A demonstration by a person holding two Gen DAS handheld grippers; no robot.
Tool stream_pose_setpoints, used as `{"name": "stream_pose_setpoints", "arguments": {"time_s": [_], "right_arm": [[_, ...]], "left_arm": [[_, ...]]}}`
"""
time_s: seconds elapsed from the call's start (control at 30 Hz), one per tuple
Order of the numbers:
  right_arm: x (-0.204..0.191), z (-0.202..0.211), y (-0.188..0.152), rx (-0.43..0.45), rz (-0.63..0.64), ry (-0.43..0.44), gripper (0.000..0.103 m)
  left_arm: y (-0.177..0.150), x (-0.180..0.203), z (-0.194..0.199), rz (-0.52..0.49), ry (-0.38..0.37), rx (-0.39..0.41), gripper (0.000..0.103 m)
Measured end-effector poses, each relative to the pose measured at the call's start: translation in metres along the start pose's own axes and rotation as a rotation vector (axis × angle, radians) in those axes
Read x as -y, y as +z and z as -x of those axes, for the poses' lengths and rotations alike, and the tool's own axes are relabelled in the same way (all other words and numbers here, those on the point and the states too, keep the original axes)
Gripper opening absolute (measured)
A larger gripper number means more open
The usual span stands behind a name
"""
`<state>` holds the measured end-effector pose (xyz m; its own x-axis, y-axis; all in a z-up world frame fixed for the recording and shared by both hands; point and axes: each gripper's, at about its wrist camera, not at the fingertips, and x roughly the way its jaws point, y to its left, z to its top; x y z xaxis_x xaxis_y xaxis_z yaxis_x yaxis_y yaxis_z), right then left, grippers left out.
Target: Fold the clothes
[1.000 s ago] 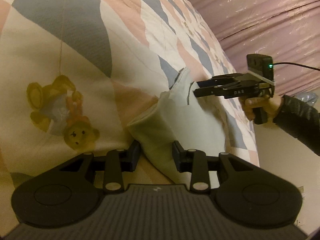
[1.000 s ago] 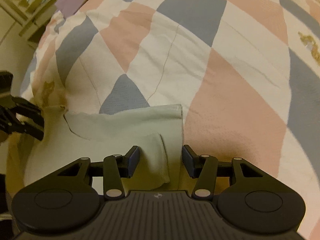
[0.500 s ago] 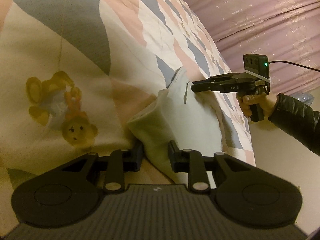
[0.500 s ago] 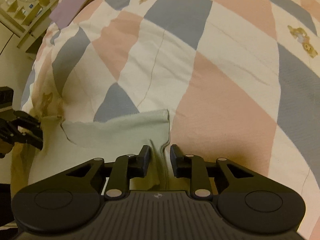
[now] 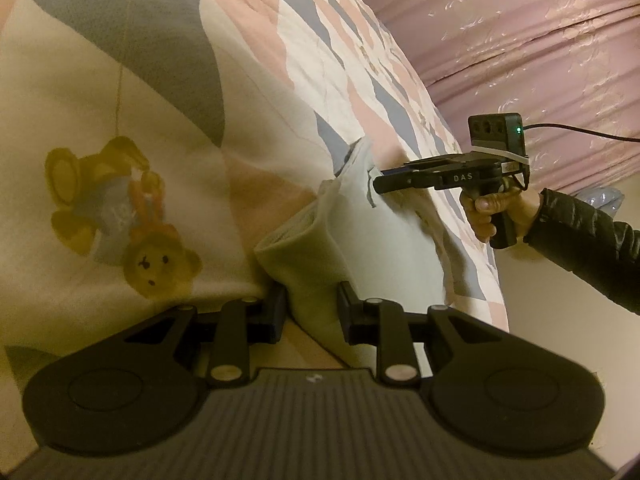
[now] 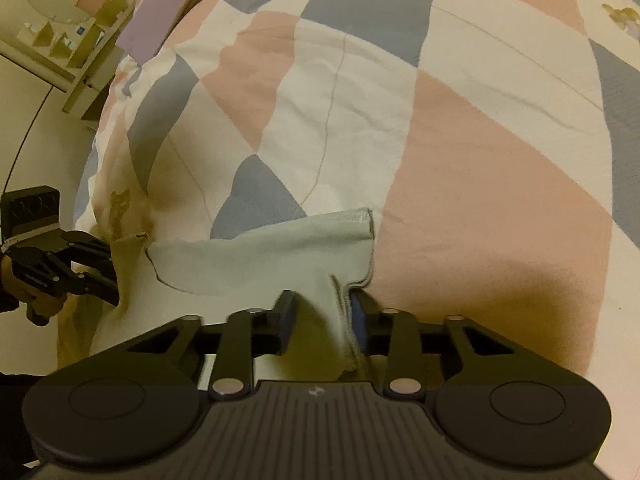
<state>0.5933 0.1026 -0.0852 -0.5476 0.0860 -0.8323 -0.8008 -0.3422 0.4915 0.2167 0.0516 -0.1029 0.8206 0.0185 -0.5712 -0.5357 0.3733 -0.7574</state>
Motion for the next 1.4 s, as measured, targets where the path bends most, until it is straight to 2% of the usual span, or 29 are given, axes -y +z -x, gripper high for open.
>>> {"name": "stream_pose_setpoints", "arguments": {"time_s": [0.1,0.2,0.47,0.53,0.6,0.63,0.9,1.17,1.3,1.33,1.4], "right_arm": [[0.004,0.003,0.0,0.004,-0.002,0.001,0.017],[0.003,0.003,-0.001,0.008,0.019,-0.026,0.011],[0.001,-0.003,-0.004,0.012,0.038,-0.036,0.015],[0.001,-0.002,-0.005,0.019,0.035,-0.035,0.014],[0.0,-0.001,-0.007,0.026,0.034,-0.038,0.01],[0.0,-0.001,-0.007,0.032,0.034,-0.039,0.007],[0.001,0.006,-0.01,0.06,0.019,-0.048,0.005],[0.002,0.012,-0.009,0.033,0.038,-0.085,0.011],[0.004,0.001,-0.008,0.015,0.015,-0.031,0.014],[0.003,-0.002,-0.007,0.011,0.013,-0.015,0.017],[0.001,-0.005,-0.005,0.011,0.019,-0.015,0.01]], "left_arm": [[-0.002,-0.001,0.002,-0.003,0.001,0.002,0.021],[-0.002,0.0,0.003,-0.005,0.005,0.003,0.021],[0.0,0.004,0.006,-0.019,0.019,-0.001,0.02],[0.001,0.006,0.006,-0.03,0.029,0.0,0.015],[0.002,0.007,0.006,-0.043,0.041,0.003,0.007],[0.002,0.008,0.006,-0.048,0.045,0.005,0.007],[0.006,0.004,0.003,-0.01,0.047,0.001,0.008],[0.007,-0.001,-0.006,0.004,0.033,-0.013,0.009],[0.007,-0.003,-0.008,0.018,0.018,-0.007,0.009],[0.007,-0.002,-0.008,0.019,0.015,-0.005,0.009],[0.007,-0.001,-0.008,0.015,0.015,-0.001,0.008]]}}
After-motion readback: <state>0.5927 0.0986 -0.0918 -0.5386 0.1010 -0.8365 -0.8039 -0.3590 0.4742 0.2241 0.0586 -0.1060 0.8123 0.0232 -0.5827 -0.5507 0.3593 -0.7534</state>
